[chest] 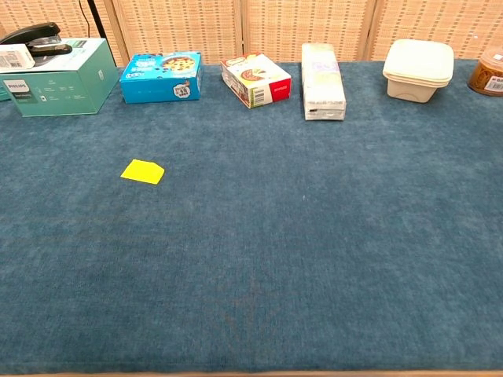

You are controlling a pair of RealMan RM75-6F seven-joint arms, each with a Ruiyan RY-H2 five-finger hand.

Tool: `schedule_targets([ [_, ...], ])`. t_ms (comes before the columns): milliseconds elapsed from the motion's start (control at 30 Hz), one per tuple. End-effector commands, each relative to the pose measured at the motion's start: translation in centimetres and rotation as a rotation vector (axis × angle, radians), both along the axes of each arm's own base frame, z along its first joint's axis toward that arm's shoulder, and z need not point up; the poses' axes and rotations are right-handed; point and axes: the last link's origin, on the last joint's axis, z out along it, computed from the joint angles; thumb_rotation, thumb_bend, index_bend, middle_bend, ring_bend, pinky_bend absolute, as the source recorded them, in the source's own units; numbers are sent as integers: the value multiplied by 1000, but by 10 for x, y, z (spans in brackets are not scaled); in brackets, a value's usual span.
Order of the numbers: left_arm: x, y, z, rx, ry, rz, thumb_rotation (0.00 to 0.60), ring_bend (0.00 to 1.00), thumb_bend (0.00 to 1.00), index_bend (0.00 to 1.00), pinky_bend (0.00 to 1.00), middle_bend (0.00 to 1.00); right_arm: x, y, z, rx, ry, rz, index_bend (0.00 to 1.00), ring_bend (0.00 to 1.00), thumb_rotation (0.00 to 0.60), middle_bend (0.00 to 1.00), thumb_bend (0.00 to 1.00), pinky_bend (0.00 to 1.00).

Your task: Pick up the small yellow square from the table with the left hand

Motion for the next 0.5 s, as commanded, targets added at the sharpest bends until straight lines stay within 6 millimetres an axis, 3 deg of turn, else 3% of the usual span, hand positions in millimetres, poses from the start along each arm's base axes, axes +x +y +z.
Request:
schedule_targets([
  [33, 17, 36, -5, -58, 20, -17, 600, 0, 169, 310, 0, 0, 0, 0, 0, 1, -3, -2, 0, 0, 600, 0, 0, 0],
  [133, 31, 62, -14, -88, 50, -59, 600, 0, 221, 328, 0, 0, -1, -1, 1, 1, -7, -6, 0, 0, 600, 0, 0, 0],
  [233, 50, 94, -35, -145, 63, -132, 600, 0, 265, 342, 0, 0, -2, -2, 2, 1, -12, -10, 0, 0, 600, 0, 0, 0],
  [400, 64, 121, -60, -201, 94, -180, 600, 0, 280, 390, 0, 0, -4, -3, 4, -1, -19, -17, 0, 0, 600, 0, 0, 0],
  [433, 70, 130, -76, -244, 101, -187, 600, 0, 280, 392, 0, 0, -5, -4, 5, -5, -23, -23, 0, 0, 600, 0, 0, 0],
  [500, 75, 142, -88, -263, 115, -185, 600, 0, 279, 396, 0, 0, -6, -5, 6, -7, -28, -28, 0, 0, 600, 0, 0, 0],
])
